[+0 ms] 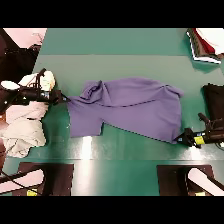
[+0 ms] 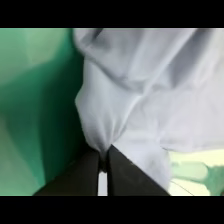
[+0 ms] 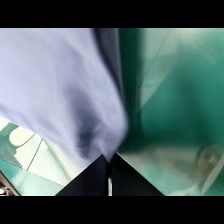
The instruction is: Fold the shirts.
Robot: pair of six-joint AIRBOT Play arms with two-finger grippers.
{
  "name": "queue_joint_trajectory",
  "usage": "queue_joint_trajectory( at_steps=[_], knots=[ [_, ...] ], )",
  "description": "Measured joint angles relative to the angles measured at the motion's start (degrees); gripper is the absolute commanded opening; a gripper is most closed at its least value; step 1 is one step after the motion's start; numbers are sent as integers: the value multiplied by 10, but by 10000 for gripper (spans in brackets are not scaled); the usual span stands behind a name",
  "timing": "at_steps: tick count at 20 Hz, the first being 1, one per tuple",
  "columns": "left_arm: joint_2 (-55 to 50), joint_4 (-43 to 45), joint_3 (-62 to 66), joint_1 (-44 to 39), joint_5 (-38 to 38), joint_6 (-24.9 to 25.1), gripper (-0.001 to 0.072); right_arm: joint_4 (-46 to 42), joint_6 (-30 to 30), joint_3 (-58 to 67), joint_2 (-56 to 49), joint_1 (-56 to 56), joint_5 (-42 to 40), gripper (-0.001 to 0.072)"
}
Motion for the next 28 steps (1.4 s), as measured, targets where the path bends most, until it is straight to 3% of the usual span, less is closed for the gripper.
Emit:
queue_joint_trajectory(
  at_steps=[4, 9, 16, 25, 28],
  knots=[
    [78, 25, 114, 0, -3, -27, 27, 26, 22, 151, 60, 49, 0, 17],
    [160, 35, 321, 0, -10, -61, 27, 34, 54, 421, 110, 93, -64, 16],
    [200, 35, 607, 0, -35, -121, 26, 26, 68, 716, 123, 105, -108, 16],
    [250, -64, 690, 0, 9, -150, 26, -40, 88, 887, 124, 106, -94, 15],
    [249, -32, 655, 0, 1, -173, 26, -61, 109, 866, 118, 106, -63, 15]
  ],
)
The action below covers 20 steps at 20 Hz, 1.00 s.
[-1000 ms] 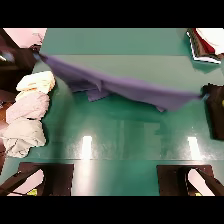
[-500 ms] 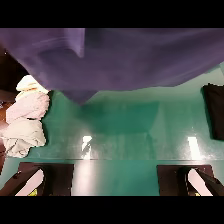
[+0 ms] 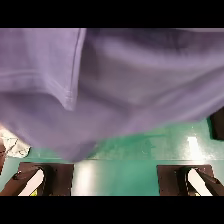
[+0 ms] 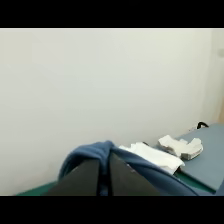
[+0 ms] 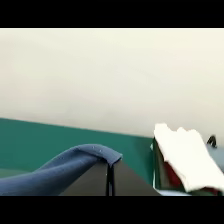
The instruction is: Fold the shirts.
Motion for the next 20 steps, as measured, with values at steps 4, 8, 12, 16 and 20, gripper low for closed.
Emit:
queue_joint_trajectory(
  at_steps=[4, 8, 12, 16, 20],
  knots=[
    [-33, 57, -141, 0, -42, -28, 26, -13, 25, -54, -75, 0, 76, 15],
    [-122, 74, -294, -2, -75, -32, 27, -15, 45, -122, -198, 8, 147, 15],
    [-258, 80, -365, -26, -55, 2, 27, -21, 52, -168, -330, 37, 152, 15],
    [-372, 64, -360, -64, 46, 51, 27, -20, 54, -156, -429, 62, 69, 15],
    [-435, 57, -312, -79, 131, 77, 27, -21, 54, -101, -491, 77, -10, 16]
  ],
)
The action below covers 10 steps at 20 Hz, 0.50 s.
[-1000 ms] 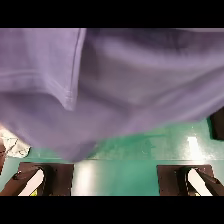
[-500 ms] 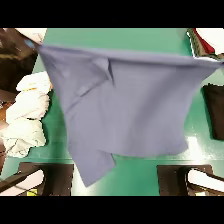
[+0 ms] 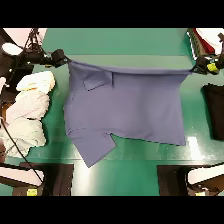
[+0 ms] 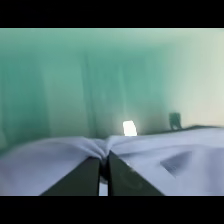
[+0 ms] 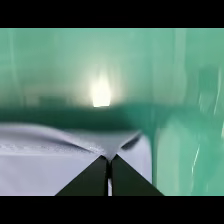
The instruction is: Fold the shirts.
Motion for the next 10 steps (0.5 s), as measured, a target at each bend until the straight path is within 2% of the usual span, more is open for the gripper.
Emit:
queue_joint_trajectory(
  at_steps=[4, 10],
  knots=[
    [-20, 19, 19, -3, 25, 32, 27, -35, 0, 23, -25, 15, -32, 15],
    [-26, 126, 22, -4, -106, 38, 26, -84, -10, -62, -14, 46, -2, 15]
  ],
)
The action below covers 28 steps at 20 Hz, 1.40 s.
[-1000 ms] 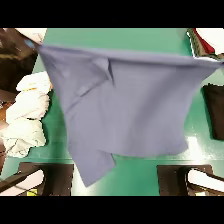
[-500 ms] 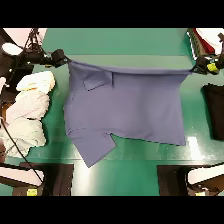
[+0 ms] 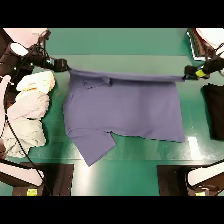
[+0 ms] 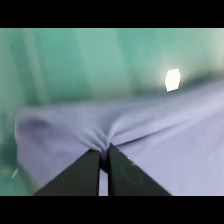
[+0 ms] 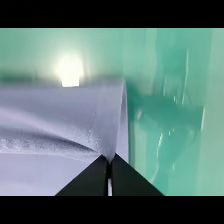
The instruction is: Fold the shirts.
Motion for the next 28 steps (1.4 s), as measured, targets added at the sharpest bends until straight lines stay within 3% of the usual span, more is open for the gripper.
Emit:
queue_joint_trajectory(
  at_steps=[4, 5, 6, 7, 8, 11, 15, 22, 28],
  knots=[
    [0, 52, -25, 0, -71, -19, 29, -11, -3, -100, 46, 10, -8, 19],
    [0, 61, -33, 0, -82, -24, 104, -13, -3, -125, 59, 12, -13, 22],
    [0, 68, -38, 0, -90, -30, 400, -15, -4, -146, 71, 12, -22, 89],
    [0, 74, -42, 0, -94, -37, 464, -14, -4, -162, 81, 12, -31, 333],
    [0, 79, -46, 1, -96, -48, 467, -13, -5, -175, 89, 12, -38, 441],
    [5, 88, -51, 0, -121, -65, 466, -3, -5, -182, 102, 8, -27, 440],
    [53, 120, -92, 0, -161, -91, 467, 10, -28, -179, 122, -15, 55, 438],
    [294, 95, -418, -2, -141, -150, 466, 148, -97, -287, 226, -66, 92, 437],
    [448, 34, -630, -2, -131, -186, 466, 196, -114, -322, 254, -79, 84, 436]
  ],
)
